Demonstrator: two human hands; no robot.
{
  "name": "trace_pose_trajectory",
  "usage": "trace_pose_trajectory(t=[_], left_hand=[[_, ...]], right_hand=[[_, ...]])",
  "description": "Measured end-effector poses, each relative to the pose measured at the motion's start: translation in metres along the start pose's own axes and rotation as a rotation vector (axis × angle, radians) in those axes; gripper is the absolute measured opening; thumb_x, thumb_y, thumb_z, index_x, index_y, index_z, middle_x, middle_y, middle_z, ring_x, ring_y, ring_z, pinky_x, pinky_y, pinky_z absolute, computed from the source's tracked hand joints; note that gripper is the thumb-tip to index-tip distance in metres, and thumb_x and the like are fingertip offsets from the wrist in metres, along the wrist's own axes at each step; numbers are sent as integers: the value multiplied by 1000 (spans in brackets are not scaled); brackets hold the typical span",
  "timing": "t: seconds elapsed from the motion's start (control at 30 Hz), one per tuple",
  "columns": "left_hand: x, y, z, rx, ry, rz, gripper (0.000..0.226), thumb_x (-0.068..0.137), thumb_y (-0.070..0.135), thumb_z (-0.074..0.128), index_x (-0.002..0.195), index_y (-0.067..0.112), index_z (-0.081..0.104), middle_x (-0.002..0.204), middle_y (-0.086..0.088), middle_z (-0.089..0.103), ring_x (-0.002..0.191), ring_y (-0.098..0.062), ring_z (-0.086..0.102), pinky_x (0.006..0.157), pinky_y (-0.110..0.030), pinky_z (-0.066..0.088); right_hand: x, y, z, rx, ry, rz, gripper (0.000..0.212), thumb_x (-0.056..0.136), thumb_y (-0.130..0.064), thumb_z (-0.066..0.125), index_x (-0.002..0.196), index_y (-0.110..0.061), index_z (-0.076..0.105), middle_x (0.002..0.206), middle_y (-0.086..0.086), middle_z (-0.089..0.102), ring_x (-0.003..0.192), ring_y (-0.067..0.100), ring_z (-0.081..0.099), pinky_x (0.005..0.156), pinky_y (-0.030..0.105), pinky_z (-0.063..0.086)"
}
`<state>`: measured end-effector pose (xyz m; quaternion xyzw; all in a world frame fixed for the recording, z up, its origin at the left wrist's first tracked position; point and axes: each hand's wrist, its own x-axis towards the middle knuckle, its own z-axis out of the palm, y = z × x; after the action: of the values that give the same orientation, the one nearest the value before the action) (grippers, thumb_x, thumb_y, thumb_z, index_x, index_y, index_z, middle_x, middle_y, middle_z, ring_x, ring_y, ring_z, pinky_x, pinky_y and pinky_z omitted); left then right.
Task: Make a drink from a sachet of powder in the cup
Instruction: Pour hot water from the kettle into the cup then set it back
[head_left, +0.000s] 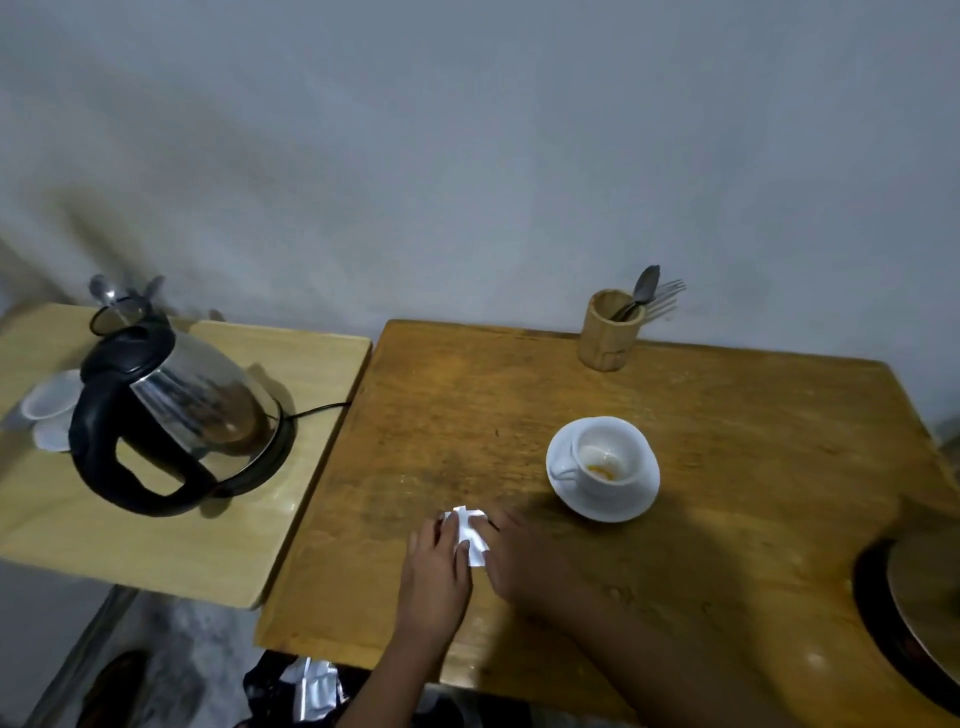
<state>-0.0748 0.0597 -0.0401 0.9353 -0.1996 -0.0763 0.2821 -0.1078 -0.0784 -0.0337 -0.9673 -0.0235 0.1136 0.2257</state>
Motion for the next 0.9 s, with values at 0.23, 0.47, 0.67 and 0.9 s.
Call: trace_pose_trajectory(t=[0.23,0.47,0.67,0.9], left_hand=[[-3,4,-1,191,-49,56,45,95,24,36,137,8,37,136,-11,45,114,-27,45,96,-35,40],[9,29,-5,374,-159,-34,44,83,19,52,123,1,44,127,-18,46,114,-34,43,98,-37,37],[32,81,13,122,-90,25,23,86,4,48,105,-9,52,114,-30,51,109,-44,45,94,-48,37],[55,133,35,-295,-52,-141,32,94,14,37,110,-7,54,116,-31,57,104,-46,53,86,-47,44]], right_hand=[[-47,-10,-5,29,132,167,55,88,-14,50,141,-13,37,155,5,29,139,21,34,107,32,36],[-143,12,0,245,203,351,54,87,-35,34,131,-7,50,143,13,45,132,25,41,111,35,28],[-253,62,-18,409,765,713,20,96,-21,44,102,-16,63,98,1,65,89,16,59,82,37,50],[-356,99,-78,396,1495,1094,14,96,-10,45,105,-7,54,91,6,61,90,25,58,76,34,43]])
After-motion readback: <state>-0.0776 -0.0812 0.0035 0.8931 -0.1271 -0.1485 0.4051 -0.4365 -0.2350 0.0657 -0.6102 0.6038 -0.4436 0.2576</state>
